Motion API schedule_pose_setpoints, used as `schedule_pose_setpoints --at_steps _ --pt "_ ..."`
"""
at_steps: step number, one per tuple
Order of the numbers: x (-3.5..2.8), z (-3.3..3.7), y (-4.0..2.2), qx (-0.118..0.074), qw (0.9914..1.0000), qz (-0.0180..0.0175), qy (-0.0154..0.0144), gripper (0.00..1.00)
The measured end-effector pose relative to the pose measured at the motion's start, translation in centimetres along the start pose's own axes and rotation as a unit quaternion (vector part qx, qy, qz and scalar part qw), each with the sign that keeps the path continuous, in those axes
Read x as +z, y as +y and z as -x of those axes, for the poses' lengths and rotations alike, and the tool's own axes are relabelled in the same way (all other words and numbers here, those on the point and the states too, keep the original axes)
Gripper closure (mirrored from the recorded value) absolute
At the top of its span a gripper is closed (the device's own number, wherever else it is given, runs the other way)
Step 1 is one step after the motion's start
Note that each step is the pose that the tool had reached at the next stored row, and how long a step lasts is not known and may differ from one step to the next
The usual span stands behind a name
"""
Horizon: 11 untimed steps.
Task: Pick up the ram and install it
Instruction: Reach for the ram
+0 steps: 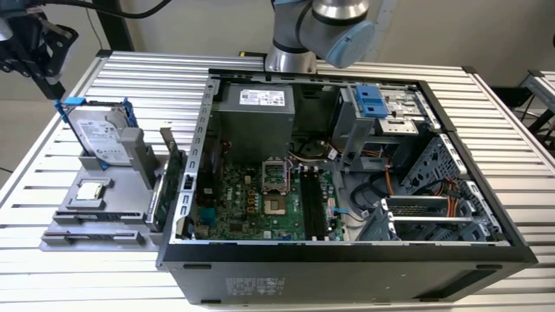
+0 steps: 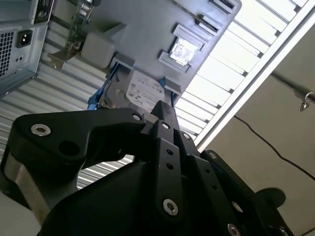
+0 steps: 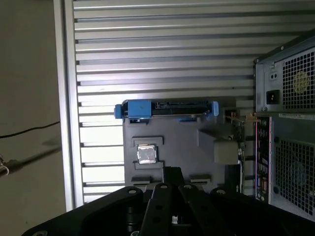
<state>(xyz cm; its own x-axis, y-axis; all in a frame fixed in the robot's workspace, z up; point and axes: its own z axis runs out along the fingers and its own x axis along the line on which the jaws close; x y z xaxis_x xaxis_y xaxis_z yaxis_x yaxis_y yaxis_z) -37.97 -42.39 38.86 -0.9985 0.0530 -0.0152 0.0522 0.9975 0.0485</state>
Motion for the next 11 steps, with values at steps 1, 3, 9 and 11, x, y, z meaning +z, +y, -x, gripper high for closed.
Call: schedule_pose_setpoints --at_steps 1,3,9,11 --pt "0.0 0.01 -0.15 0.0 1.0 0.0 0.0 1.0" --pt "0.01 0.01 -0.51 0.0 1.0 0.0 0.0 1.0" --pt "0.01 0.07 -1.73 0.0 1.0 0.0 0.0 1.0" --pt "0.0 0.09 -2.18 0.0 1.0 0.0 0.0 1.0"
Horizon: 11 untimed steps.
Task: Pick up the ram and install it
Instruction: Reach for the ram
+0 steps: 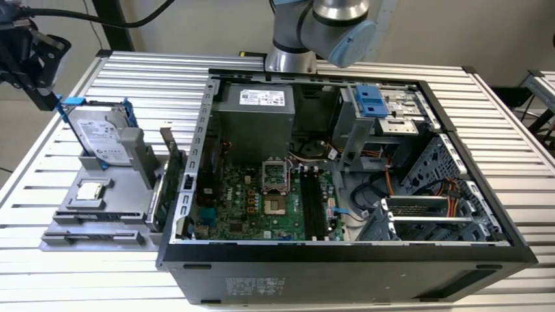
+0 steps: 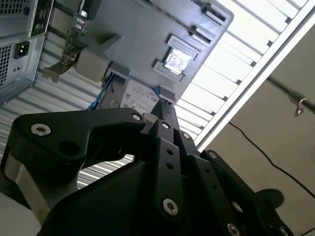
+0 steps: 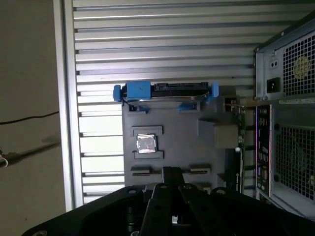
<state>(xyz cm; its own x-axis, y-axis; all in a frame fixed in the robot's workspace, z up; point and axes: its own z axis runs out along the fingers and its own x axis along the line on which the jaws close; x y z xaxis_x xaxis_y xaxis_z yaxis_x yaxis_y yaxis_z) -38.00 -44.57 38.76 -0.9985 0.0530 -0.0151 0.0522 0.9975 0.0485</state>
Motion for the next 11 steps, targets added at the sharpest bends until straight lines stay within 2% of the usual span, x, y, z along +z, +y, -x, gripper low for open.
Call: schedule_pose_setpoints --at_steps 6,11 --pt "-0.05 0.07 -1.36 0.0 1.0 0.0 -0.0001 1.0" --pt "-0.08 0.11 -2.12 0.0 1.0 0.0 -0.0001 1.0"
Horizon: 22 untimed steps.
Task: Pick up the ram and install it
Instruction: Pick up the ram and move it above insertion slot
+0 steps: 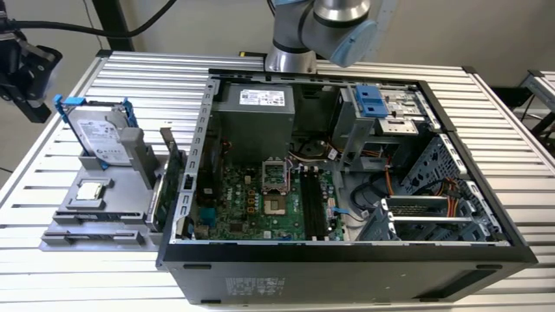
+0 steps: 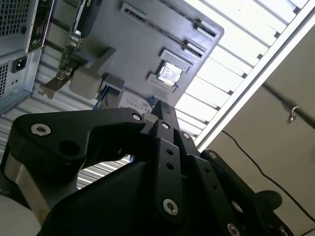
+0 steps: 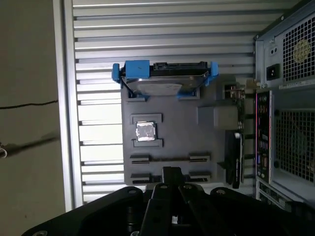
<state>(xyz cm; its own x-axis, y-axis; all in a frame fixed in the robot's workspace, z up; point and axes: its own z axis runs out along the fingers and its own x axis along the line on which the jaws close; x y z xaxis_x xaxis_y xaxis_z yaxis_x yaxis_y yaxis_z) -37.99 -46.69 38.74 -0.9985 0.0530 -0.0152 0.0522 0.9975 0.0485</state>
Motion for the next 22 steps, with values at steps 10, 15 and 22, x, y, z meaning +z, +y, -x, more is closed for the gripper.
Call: schedule_pose_setpoints --at_steps 10,15,22 --pt "-0.05 0.13 -1.22 -0.009 0.99996 0.0002 0.0004 1.0" --pt "-0.08 0.18 -2.26 -0.009 0.99996 0.0002 0.0004 1.0" --pt "-0.11 0.24 -3.42 -0.009 0.99996 0.0002 0.0004 1.0"
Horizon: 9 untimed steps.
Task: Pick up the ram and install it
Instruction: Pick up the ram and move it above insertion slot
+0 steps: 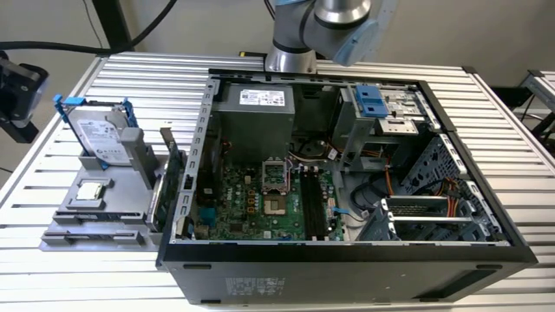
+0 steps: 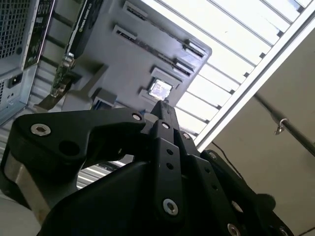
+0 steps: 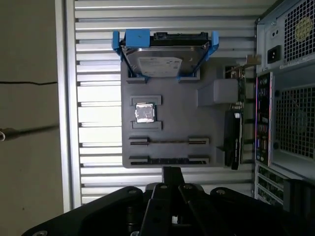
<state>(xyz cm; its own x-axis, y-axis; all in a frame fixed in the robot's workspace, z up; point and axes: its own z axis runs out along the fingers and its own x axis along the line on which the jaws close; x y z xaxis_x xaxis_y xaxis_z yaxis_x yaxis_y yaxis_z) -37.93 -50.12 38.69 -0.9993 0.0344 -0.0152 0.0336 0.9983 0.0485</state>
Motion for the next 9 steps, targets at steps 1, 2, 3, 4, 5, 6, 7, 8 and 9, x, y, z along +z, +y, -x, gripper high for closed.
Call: schedule_pose_setpoints --at_steps 1,2,3,4,5,6,7,8,9 --pt "-0.01 0.01 -0.16 0.0 1.0 0.0 0.0 1.0" --pt "-0.02 0.01 -0.32 0.0 1.0 -0.0001 0.0001 1.0" --pt "-0.02 0.02 -0.5 0.0 1.0 0.0 0.0 1.0" --pt "-0.03 0.03 -0.69 0.0 1.0 -0.0001 0.0 1.0" --pt "-0.04 0.03 -0.85 0.0 1.0 0.0 0.0 1.0" --pt "-0.04 0.04 -1.06 0.0 1.0 0.0 0.0 1.0" --pt "-0.05 0.05 -1.26 0.0 1.0 -0.0001 0.0001 1.0" --pt "-0.06 0.05 -1.47 0.0 1.0 0.0 0.0 1.0" --pt "-0.06 0.06 -1.67 0.0 1.0 0.0 0.0 1.0"
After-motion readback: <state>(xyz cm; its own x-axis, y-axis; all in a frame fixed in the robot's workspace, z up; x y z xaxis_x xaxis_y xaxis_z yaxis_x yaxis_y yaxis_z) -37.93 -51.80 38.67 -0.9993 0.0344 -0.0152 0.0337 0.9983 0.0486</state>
